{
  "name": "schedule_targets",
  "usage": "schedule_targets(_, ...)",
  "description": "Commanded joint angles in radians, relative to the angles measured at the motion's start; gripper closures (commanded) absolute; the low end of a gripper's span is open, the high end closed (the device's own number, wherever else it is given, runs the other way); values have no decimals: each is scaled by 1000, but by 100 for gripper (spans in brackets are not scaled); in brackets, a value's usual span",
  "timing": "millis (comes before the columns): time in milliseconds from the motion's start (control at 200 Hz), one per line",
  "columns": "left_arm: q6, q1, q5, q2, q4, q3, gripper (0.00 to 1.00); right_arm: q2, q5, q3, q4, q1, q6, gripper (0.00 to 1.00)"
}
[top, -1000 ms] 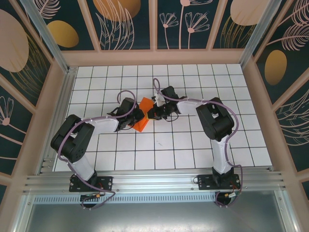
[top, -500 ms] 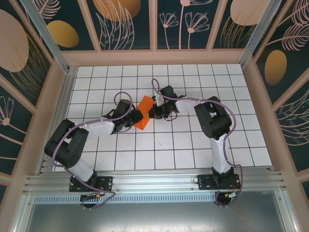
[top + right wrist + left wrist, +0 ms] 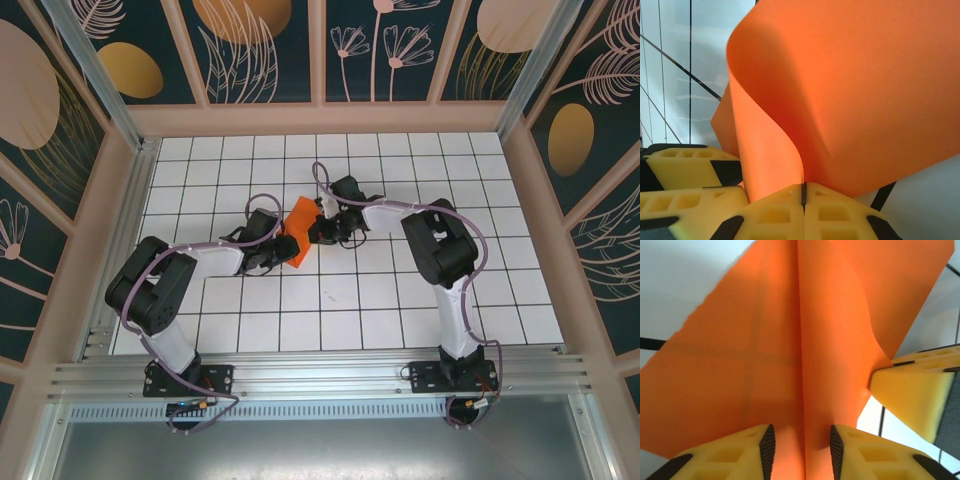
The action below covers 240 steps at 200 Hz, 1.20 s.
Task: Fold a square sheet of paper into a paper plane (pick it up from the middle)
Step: Fold the triangle a second time at the center of the table.
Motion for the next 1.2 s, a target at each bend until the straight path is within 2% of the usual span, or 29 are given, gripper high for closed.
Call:
schedule_targets(0, 23, 7, 5, 28, -30, 12, 58, 12, 11, 35, -29, -5, -26, 100)
schedule_targets(105, 33, 7, 6, 28, -43, 11, 56, 15, 24, 47, -33, -7, -31, 100)
schedule_targets(580, 72, 7, 5, 45, -80, 24, 65, 31, 57, 78, -60, -10, -41, 100)
schedule_targets(1196, 113, 7, -7, 64, -126, 45, 68, 49, 71, 99, -81, -9, -46, 100)
